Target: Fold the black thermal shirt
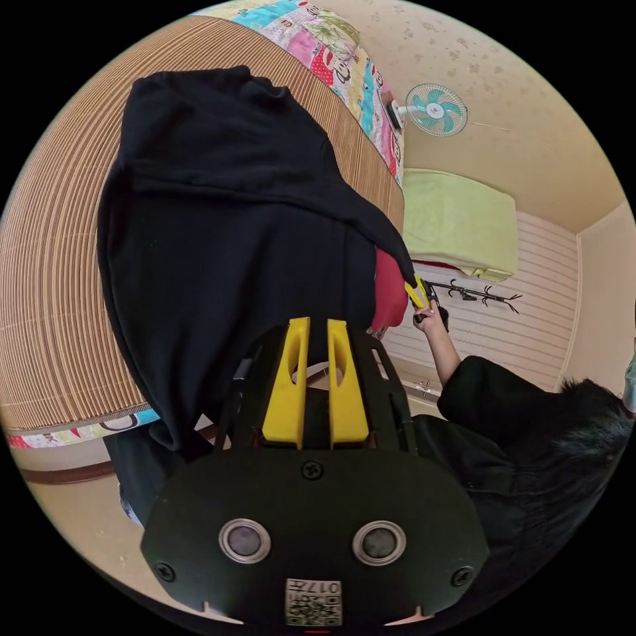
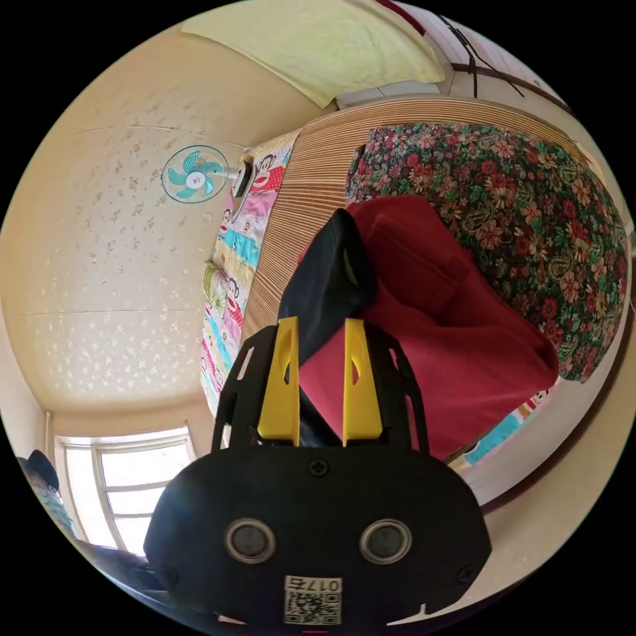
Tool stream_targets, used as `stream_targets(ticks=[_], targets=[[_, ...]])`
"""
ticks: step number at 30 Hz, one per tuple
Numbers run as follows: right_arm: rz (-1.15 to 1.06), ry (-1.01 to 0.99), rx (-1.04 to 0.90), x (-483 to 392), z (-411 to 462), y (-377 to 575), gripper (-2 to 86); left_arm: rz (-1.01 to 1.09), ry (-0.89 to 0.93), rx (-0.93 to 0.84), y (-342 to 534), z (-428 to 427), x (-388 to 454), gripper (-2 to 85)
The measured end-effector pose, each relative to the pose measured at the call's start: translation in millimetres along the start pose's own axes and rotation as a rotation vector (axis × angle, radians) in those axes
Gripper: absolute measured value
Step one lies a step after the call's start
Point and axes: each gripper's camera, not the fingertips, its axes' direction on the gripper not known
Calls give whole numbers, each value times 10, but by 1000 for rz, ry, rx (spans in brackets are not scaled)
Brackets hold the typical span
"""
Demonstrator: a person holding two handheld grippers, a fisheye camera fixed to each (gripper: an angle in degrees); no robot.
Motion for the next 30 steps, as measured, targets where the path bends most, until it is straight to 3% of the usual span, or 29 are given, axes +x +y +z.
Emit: stream_targets(ticks=[2, 6, 10, 13, 14, 16, 18, 20, 24, 27, 30], targets=[[32, 4, 68, -209, 5, -20, 49, -13, 8, 11, 24, -69, -57, 53], [-399, -200, 113, -1806, 188, 373, 38, -46, 13, 41, 125, -219, -187, 54], [-830, -391, -133, -3335, 1109, 1606, 38, -61, 10, 100, 295, -410, -328, 66], [-952, -412, -403, -3648, 2189, 2677, 43, -100, -38, 126, 442, -562, -478, 74], [-963, -401, -477, -3632, 2444, 2871, 44, -108, -50, 130, 475, -593, -514, 76], [-927, -304, -818, -3320, 3383, 3490, 54, -144, -103, 131, 610, -717, -675, 86], [-881, -303, -914, -2961, 3564, 3644, 54, -159, -147, 125, 717, -815, -799, 90], [-857, -229, -885, -2590, 3428, 3578, 50, -164, -187, 95, 823, -882, -945, 96], [-824, 99, -831, -1616, 2812, 3140, 65, -141, -255, -72, 1050, -805, -1288, 121], [-842, 365, -840, -1008, 2371, 2902, 81, -101, -226, -212, 1176, -658, -1440, 141], [-838, 475, -903, -588, 2108, 2785, 96, -72, -159, -288, 1278, -616, -1527, 156]])
